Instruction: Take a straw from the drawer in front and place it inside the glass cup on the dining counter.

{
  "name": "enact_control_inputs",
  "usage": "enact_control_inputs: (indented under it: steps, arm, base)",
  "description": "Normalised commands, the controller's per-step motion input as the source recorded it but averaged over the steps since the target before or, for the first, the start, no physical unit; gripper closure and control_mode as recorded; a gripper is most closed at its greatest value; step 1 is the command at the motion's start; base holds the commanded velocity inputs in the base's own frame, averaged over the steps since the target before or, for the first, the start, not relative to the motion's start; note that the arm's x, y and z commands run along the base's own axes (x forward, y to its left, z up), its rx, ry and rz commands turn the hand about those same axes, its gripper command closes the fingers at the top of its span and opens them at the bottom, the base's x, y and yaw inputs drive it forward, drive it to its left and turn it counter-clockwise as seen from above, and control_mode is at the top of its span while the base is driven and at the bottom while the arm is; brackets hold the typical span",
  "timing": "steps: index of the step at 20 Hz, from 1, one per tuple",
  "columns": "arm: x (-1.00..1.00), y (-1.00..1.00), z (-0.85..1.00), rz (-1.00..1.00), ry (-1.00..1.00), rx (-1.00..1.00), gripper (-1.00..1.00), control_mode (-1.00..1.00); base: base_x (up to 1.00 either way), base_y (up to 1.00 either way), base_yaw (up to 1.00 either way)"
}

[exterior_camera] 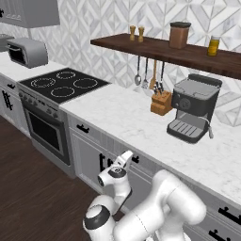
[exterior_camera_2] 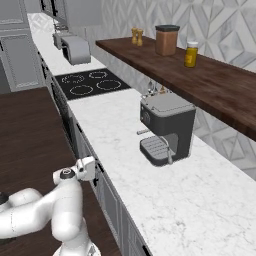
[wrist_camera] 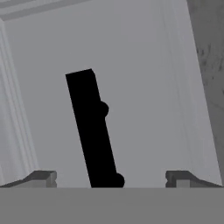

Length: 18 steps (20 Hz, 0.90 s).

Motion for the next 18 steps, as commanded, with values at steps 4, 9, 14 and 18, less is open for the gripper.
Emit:
enact_control_inputs:
  steps: [4,9,14,18]
  arm:
    - [0.41,0.00,-0.44,0.00,0.01,0.00,-1.00,-1.00]
    - [0.36,0.00,-0.42,0.00,0.00,0.00,-1.00,-1.00]
    - [0.21,0.00,-0.30,0.00,0.00,-0.02,1.00,-1.00]
    - [0.01,0.06,-0.19,0.00,0.00,-0.02,1.00,-1.00]
  base:
    - [0.00,0.00,0.00]
    - [0.00,0.00,0.00]
    - [0.00,0.00,0.00]
    - [0.00,0.00,0.00]
